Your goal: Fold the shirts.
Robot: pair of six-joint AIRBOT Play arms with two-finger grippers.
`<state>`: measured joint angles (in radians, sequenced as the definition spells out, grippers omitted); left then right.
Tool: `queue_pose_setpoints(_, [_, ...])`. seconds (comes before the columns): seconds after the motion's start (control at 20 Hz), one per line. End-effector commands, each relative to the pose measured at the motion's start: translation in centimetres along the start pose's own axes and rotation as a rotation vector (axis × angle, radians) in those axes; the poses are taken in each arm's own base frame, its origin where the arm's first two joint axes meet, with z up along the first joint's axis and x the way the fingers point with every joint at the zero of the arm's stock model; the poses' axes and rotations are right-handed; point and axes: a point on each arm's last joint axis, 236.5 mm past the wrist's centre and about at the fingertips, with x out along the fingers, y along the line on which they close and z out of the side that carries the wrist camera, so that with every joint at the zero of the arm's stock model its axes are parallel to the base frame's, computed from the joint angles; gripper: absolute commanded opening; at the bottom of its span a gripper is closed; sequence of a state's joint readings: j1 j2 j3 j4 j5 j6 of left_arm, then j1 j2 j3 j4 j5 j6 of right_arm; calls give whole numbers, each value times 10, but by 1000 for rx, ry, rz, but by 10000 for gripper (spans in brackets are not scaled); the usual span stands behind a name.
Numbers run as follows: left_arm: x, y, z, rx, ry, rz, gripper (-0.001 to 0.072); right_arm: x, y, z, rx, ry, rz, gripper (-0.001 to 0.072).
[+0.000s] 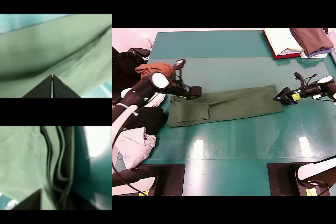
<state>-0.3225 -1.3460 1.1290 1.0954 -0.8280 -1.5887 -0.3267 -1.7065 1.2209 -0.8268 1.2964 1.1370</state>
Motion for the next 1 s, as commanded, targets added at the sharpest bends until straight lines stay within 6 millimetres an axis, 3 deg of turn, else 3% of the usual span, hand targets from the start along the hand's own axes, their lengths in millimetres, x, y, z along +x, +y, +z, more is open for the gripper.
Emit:
queue_pose_setpoints(0.0, [34,-36,0,-16,5,-72,23,10,19,7,-78,-6,20,65])
queue_pose_setpoints(0.05, [43,-45,-1,-10,18,-87,23,-2,30,14,-118,-21,24,15])
queue_pose_setpoints(0.25, [89,-69,-7,32,73,-101,23,-68,121,34,-295,-143,107,14])
queue_pose_setpoints(0.45, [130,-85,-17,36,111,-122,23,-107,218,22,-478,-235,152,14])
queue_pose_setpoints(0.65, [148,-103,-19,30,123,-156,23,-109,291,-8,-609,-231,205,14])
queue_pose_setpoints(0.95, [150,-100,-20,30,135,-151,23,-91,358,-44,-733,-194,265,14])
